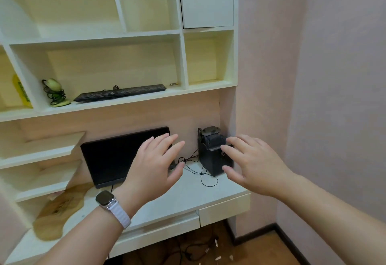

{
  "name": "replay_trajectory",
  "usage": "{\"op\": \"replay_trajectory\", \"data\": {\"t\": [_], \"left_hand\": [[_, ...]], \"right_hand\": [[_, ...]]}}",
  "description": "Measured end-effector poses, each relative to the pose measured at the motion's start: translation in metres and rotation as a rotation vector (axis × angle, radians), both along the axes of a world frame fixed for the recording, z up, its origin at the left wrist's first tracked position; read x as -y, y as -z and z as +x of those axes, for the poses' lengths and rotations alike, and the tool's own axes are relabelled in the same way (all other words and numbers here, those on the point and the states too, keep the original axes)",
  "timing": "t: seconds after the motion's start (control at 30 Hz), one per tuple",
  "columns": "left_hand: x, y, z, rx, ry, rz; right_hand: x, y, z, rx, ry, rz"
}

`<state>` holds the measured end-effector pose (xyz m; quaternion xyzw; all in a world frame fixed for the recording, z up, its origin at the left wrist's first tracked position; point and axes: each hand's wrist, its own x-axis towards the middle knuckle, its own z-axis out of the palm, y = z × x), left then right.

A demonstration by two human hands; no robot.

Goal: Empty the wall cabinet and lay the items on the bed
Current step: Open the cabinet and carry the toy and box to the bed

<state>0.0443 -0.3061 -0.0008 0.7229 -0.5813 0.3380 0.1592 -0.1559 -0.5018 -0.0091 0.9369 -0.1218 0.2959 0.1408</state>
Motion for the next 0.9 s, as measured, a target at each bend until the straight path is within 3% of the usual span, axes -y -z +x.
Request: {"op": "replay_trajectory", "data": {"t": [0.33, 0.9], "left_hand": [[0.055, 0.0, 0.037, -0.009, -0.029, -0.003], [0.177, -0.045, 0.216, -0.031, 0.057, -0.149]], "right_hand": [[0.063, -0.005, 0.042, 0.06, -0.059, 0.015], [0.162, -0.051, 0.215, 0.015, 0.031, -0.049]]}}
